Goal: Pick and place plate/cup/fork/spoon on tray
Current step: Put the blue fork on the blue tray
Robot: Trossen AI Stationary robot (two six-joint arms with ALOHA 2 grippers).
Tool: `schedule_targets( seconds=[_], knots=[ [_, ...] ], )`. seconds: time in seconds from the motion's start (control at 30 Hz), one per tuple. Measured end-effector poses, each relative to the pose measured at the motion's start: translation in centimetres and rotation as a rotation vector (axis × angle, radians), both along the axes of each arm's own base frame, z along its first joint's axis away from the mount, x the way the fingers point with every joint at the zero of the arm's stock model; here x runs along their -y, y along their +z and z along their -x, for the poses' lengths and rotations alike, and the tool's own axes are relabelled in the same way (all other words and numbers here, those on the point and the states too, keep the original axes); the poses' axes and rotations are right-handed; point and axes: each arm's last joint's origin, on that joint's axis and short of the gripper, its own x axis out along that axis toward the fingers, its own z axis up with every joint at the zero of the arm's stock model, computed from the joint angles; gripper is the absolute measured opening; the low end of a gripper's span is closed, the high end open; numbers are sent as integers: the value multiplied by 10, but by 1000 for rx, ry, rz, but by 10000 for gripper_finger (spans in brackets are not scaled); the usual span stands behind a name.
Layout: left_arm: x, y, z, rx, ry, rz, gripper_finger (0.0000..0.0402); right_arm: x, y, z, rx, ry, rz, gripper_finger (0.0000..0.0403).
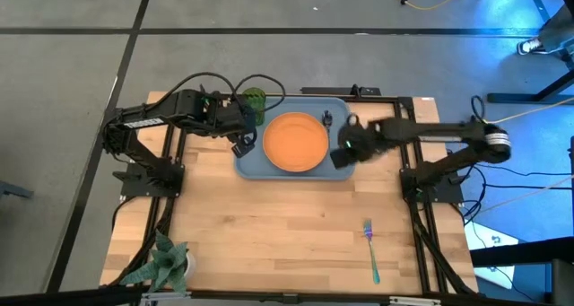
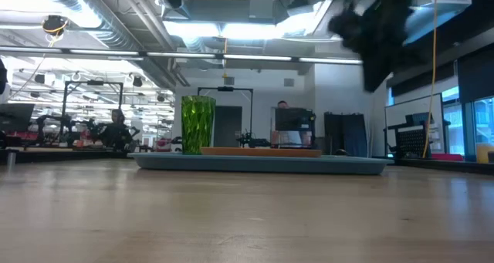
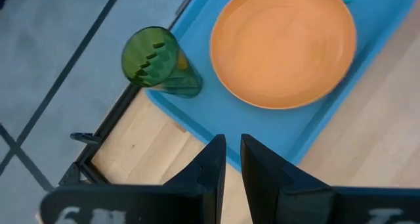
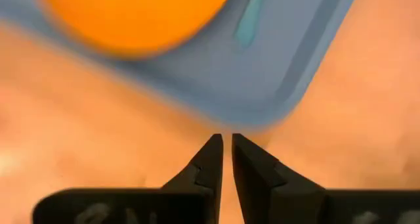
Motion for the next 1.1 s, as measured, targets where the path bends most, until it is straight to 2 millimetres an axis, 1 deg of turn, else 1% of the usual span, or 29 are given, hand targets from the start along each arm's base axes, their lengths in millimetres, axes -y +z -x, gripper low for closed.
schedule_targets(
  seconds=[0.13,0.2,0.3,0.4,0.53,0.67,0.83,0.9,1.03,1.1],
  knots=[
    [6,0,0,0,-24,1,41,-50,11,13,28,44,-69,39],
    [10,0,-1,0,-38,1,41,-72,12,18,24,79,-99,39],
    [16,0,-1,1,-61,1,41,-102,11,25,0,138,-205,39],
    [21,0,-1,7,-73,6,41,-128,10,35,-40,112,-286,39],
    [29,0,-1,23,-75,45,41,-155,10,51,-73,15,-342,39],
    [35,-1,-1,36,-81,81,41,-174,9,65,-107,-78,-380,39],
    [42,-1,0,54,-70,97,41,-185,6,75,-121,-51,-385,39],
    [44,-1,0,54,-77,98,41,-188,6,77,-124,-44,-385,37],
    [48,0,0,54,-94,98,41,-192,2,77,-147,-55,-383,9],
    [50,-1,0,53,-101,99,41,-195,-2,75,-158,-55,-372,6]
  ],
)
